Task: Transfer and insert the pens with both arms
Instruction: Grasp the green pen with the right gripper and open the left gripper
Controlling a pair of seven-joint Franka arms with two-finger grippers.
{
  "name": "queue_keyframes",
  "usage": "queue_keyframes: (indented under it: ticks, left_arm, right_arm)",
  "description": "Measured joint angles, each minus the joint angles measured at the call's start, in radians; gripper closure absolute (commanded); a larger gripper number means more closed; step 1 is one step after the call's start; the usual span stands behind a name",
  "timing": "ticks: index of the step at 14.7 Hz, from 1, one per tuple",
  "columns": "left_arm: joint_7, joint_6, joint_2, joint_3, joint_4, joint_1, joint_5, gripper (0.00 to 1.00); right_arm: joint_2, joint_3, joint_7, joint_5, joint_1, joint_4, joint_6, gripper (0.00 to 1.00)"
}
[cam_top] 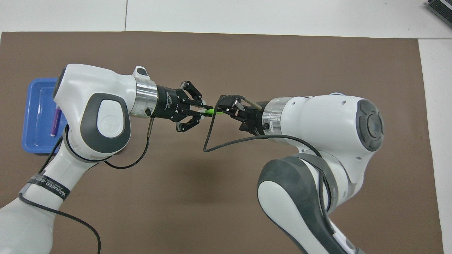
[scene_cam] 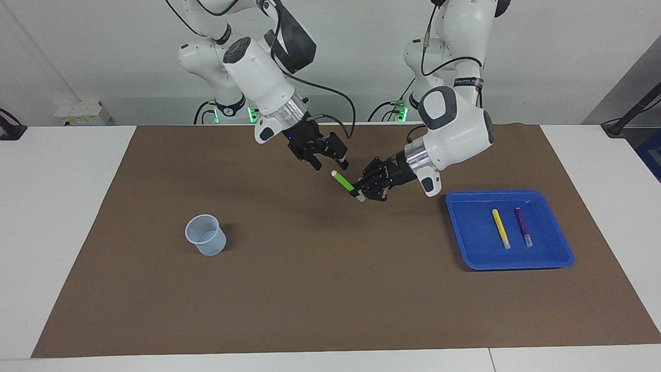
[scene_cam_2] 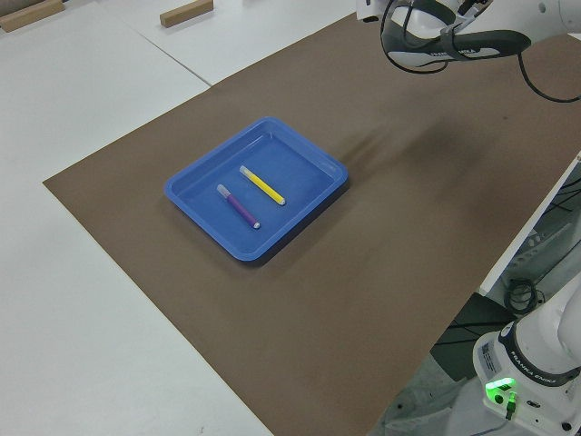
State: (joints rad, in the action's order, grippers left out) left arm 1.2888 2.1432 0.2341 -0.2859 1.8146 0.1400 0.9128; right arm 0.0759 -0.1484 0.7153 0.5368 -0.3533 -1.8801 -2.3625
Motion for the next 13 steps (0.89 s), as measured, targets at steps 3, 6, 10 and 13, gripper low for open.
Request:
queue_keyframes:
  ticks: [3,6,10,13]
  left_arm:
    - [0.016,0.002,0.0,-0.015,-0.005,0.0,0.002,1.0]
    - [0.02,0.002,-0.001,-0.017,-0.006,0.0,0.002,1.0]
    - [0.021,0.002,-0.001,-0.017,-0.006,0.0,0.002,1.0]
    - [0.021,0.002,-0.001,-0.017,-0.006,0.0,0.002,1.0]
  right_arm:
    - [0.0,-0.001,0.0,0.0,0.0,0.0,-0.005,0.26]
    - [0.0,0.0,-0.004,0.0,0.0,0.0,-0.008,0.27]
    - [0.001,0.003,-0.051,0.0,0.006,0.0,-0.008,0.44]
    - [0.001,0.004,-0.056,0.0,0.006,0.0,-0.009,0.56]
